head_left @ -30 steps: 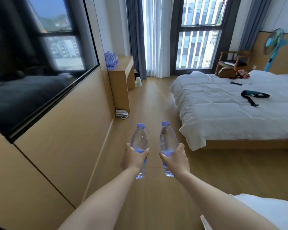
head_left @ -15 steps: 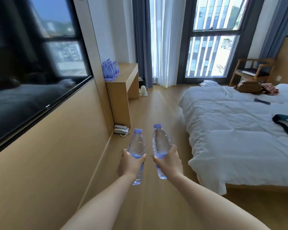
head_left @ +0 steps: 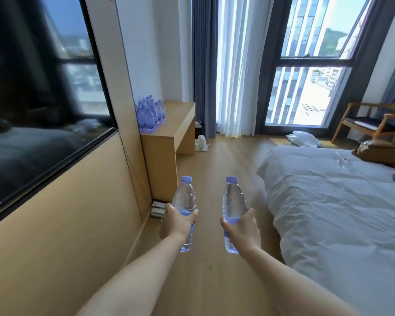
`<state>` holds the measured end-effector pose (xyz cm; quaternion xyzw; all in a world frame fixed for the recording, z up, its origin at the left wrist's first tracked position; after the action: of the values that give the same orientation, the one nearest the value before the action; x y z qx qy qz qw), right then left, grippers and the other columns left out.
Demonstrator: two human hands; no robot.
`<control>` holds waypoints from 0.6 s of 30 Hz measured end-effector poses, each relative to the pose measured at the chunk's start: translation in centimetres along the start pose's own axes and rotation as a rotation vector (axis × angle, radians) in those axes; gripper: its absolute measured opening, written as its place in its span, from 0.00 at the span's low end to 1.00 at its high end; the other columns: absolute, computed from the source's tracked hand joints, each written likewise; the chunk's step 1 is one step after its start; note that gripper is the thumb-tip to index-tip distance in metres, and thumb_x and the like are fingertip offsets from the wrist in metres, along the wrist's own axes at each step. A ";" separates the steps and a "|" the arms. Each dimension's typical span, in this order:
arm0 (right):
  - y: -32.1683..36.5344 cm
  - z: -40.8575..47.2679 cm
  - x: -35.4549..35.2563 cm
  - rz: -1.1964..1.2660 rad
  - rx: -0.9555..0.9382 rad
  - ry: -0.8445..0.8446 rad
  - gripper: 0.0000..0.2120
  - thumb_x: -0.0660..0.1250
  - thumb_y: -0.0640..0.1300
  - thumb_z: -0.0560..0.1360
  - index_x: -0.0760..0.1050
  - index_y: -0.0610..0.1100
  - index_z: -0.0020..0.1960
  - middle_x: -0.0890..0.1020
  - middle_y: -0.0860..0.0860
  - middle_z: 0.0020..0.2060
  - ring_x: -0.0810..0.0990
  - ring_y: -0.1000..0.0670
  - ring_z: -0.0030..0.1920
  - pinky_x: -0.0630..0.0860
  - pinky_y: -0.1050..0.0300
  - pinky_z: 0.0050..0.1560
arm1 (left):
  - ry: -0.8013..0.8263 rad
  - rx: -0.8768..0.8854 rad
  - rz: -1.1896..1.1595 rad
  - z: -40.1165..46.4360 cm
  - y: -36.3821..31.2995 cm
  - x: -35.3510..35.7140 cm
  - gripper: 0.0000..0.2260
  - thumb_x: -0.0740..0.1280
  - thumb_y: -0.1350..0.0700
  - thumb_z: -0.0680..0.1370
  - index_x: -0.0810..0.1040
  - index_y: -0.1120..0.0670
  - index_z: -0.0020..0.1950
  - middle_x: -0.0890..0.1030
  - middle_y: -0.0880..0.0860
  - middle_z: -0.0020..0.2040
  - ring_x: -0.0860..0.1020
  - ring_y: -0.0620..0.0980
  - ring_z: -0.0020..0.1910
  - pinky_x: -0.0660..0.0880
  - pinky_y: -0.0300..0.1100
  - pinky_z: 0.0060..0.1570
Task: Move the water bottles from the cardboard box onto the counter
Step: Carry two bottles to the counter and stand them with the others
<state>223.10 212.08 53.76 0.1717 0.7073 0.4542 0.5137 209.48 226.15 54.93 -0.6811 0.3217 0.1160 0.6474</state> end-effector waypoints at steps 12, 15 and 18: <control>4.9 25.0 3.7 -0.019 0.088 -0.133 0.28 0.72 0.55 0.69 0.63 0.43 0.59 0.76 0.48 0.54 0.79 0.44 0.51 0.75 0.51 0.49 | 0.129 0.127 0.116 22.5 -12.8 11.6 0.26 0.72 0.39 0.69 0.66 0.53 0.56 0.78 0.52 0.54 0.78 0.57 0.51 0.75 0.47 0.47; 4.4 32.3 5.3 -0.050 0.085 -0.117 0.26 0.71 0.56 0.69 0.62 0.44 0.56 0.75 0.48 0.53 0.79 0.44 0.49 0.75 0.51 0.47 | 0.123 0.100 0.157 27.7 -14.4 15.5 0.26 0.72 0.38 0.69 0.66 0.53 0.55 0.78 0.51 0.54 0.78 0.56 0.51 0.71 0.44 0.44; 4.9 40.5 6.4 -0.065 0.066 -0.094 0.25 0.71 0.57 0.69 0.60 0.46 0.53 0.74 0.49 0.53 0.78 0.44 0.50 0.71 0.53 0.43 | 0.106 0.043 0.113 33.0 -17.3 19.5 0.26 0.73 0.39 0.69 0.67 0.52 0.56 0.79 0.52 0.53 0.78 0.57 0.51 0.74 0.46 0.50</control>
<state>255.09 238.11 51.71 0.1866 0.7022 0.4054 0.5548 243.14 251.28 53.25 -0.6528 0.3960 0.1091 0.6365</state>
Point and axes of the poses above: each hand's wrist, its own z-axis towards the middle knuckle, its own x-axis out of the palm, y = z × x, the point moved 3 cm from there along z, towards the middle knuckle
